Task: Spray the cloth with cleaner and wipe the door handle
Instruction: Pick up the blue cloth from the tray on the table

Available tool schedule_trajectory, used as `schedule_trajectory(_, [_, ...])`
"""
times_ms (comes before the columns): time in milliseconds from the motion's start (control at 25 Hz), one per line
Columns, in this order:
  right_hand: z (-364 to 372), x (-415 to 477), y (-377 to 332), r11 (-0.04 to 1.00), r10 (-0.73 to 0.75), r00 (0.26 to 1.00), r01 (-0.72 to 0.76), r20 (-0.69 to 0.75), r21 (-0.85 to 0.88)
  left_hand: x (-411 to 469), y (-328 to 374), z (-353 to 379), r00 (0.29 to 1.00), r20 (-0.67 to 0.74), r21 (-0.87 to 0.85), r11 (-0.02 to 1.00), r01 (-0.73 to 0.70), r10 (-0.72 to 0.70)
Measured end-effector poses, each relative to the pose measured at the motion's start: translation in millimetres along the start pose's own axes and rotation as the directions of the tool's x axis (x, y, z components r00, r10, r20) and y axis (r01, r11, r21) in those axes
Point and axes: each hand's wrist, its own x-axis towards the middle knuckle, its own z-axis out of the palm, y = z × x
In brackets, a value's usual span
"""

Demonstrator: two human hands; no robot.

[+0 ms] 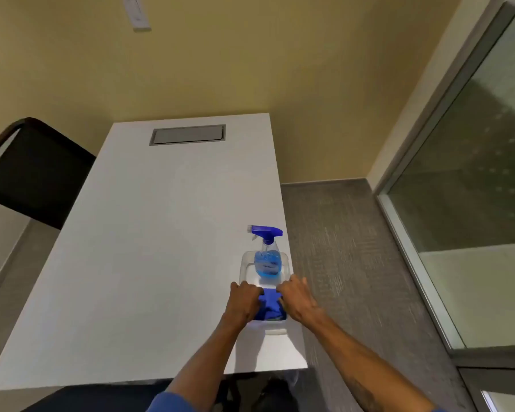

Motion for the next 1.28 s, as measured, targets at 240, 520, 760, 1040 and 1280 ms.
schedule_trajectory(240, [30.8,9.6,-4.2,0.986,-0.054,0.998,0.056,0.020,-0.158,5.9,0.6,34.1,0.996,-0.084,0.023,1.000,-0.001,0.003])
schedule_trajectory(520, [48.3,19.8,-4.2,0.979,-0.082,0.997,0.078,-0.014,-0.188,21.1,2.3,45.2,0.992,-0.122,0.007,0.999,0.031,-0.030])
schedule_trajectory(760, [31.4,17.9,-1.2,1.000,-0.021,0.993,0.018,-0.114,-0.022,22.8,-2.1,28.1,0.987,-0.160,0.025,0.999,0.034,-0.029])
schedule_trajectory(1040, [18.5,12.9,5.9,0.998,-0.050,0.994,0.055,-0.098,0.040,3.6,10.6,39.9,0.990,-0.098,-0.171,0.979,-0.116,0.100])
schedule_trajectory(1280, [18.5,5.3,13.7,0.987,-0.127,0.989,0.135,-0.081,0.091,8.2,10.0,35.2,0.979,-0.202,-0.224,0.972,-0.068,0.022])
